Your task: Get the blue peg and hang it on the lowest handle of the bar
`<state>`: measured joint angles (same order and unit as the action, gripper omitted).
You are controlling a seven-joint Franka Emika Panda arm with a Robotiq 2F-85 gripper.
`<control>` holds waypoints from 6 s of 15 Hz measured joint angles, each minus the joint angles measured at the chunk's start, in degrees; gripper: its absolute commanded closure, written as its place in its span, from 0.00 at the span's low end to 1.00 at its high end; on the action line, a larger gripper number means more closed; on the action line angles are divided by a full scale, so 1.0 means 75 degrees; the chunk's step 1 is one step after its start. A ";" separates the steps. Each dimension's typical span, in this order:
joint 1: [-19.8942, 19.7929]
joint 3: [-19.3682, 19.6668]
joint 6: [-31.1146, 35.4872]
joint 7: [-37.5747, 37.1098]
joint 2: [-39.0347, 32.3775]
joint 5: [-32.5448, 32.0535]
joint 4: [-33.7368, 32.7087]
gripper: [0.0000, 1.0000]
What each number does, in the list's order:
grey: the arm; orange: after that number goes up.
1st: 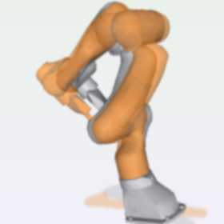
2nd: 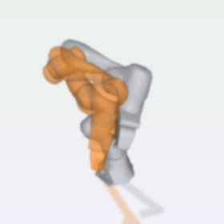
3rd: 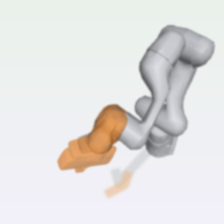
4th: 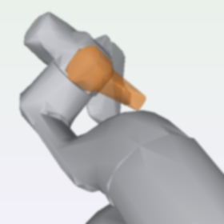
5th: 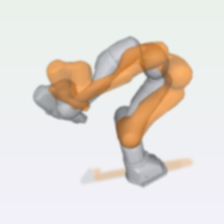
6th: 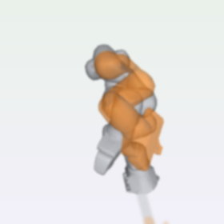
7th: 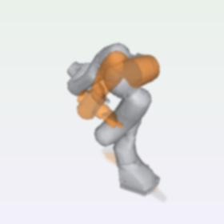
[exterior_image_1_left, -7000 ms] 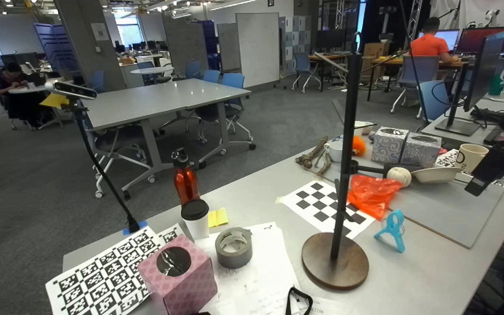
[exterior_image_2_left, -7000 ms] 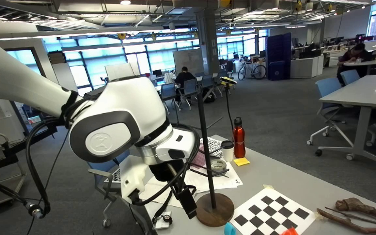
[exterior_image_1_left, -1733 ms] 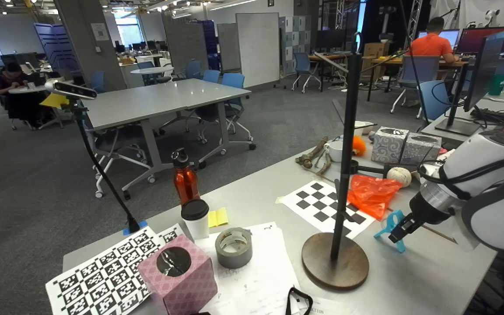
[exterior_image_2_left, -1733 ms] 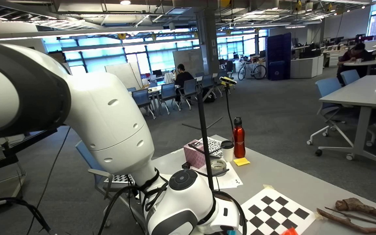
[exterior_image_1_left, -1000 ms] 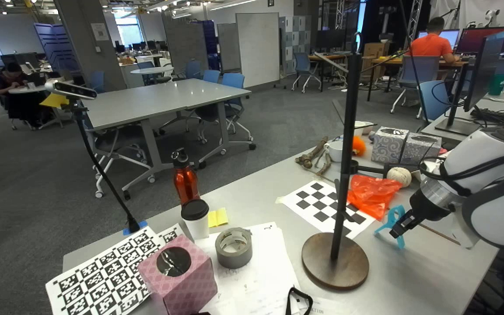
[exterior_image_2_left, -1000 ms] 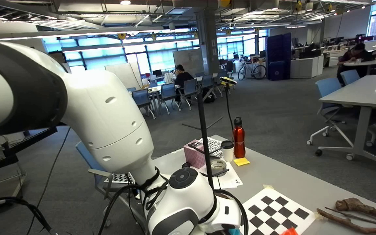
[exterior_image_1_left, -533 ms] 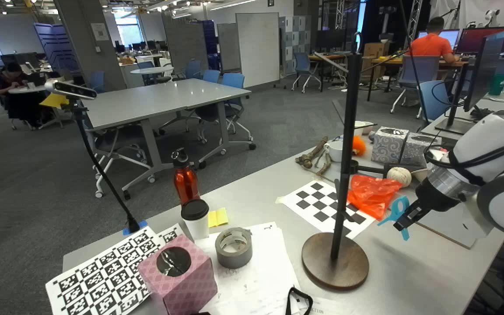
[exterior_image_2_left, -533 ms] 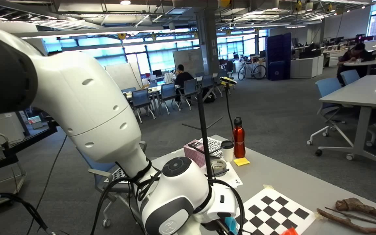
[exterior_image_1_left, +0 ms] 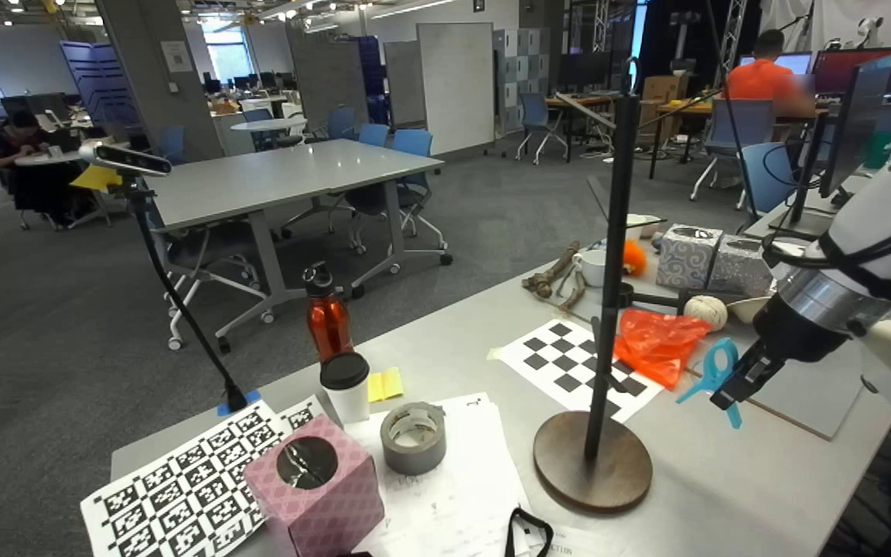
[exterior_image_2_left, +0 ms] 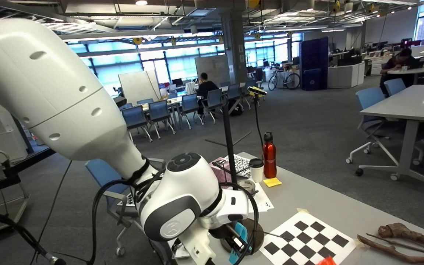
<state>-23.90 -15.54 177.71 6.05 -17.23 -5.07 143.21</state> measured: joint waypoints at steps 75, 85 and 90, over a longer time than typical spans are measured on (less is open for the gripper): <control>0.2611 0.0019 -0.3302 0.4730 0.0431 0.4775 -0.1521 0.93; 0.2354 0.0053 -0.3302 0.4730 -0.0073 0.4775 -0.1957 0.93; 0.2188 0.0053 -0.3302 0.4731 -0.0327 0.4775 -0.2151 0.93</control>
<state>-7.49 -15.15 152.94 41.54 -19.68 30.74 127.08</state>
